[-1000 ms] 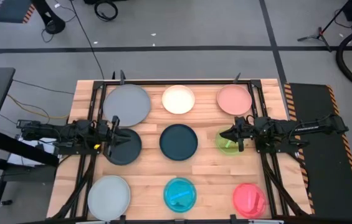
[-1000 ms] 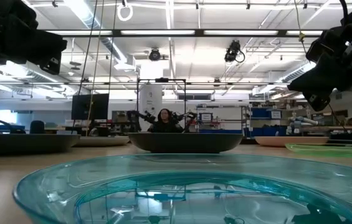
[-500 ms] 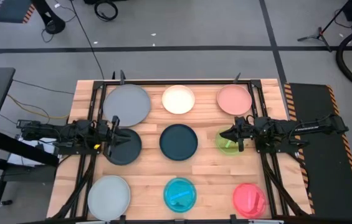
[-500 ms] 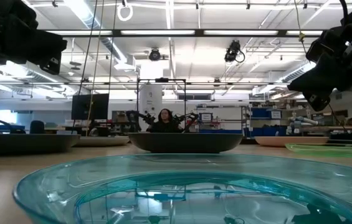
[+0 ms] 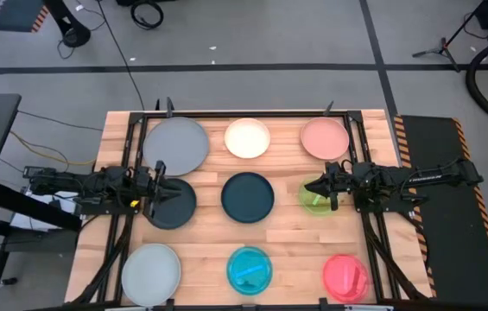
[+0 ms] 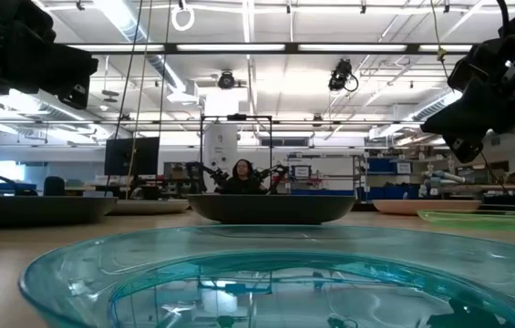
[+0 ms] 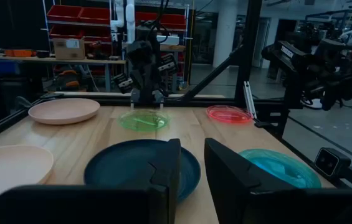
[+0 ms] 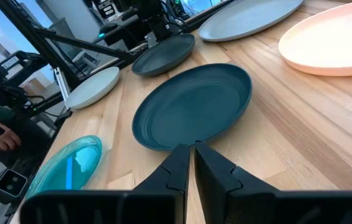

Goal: Stack plastic plates

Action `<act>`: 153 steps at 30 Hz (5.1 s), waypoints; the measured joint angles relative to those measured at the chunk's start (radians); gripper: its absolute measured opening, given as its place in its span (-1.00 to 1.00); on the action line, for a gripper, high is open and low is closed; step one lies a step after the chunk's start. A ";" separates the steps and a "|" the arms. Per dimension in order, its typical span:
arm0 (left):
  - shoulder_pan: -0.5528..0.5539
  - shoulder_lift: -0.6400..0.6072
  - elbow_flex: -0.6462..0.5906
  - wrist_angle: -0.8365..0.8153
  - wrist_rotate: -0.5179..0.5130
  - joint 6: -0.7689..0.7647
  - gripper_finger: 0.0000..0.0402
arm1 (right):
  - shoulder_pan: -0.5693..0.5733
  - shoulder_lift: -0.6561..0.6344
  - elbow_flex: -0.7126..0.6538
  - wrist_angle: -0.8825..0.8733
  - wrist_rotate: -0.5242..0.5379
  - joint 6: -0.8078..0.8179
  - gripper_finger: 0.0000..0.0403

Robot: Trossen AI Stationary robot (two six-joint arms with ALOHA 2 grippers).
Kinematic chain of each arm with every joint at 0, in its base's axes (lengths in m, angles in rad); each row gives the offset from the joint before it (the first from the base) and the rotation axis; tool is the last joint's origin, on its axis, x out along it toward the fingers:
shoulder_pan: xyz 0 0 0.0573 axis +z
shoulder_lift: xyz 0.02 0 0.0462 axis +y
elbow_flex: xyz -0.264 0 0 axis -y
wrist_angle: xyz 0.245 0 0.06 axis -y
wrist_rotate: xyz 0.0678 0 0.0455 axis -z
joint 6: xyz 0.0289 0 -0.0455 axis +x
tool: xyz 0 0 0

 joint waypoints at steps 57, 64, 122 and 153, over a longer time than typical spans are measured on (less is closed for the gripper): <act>0.000 0.000 0.000 0.069 -0.231 -0.811 -0.60 | 0.000 0.000 0.000 0.000 0.000 0.000 -0.83; 0.000 0.000 0.000 0.121 -0.207 -0.811 -0.60 | 0.000 0.000 0.000 0.000 0.000 0.000 -0.83; -0.575 1.325 1.428 -1.175 -0.115 -1.190 -0.17 | 0.000 0.000 0.000 0.007 0.000 0.000 -0.83; -0.295 1.782 1.266 -1.221 -0.150 -1.092 0.04 | 0.000 0.000 0.000 0.024 0.000 0.000 -0.83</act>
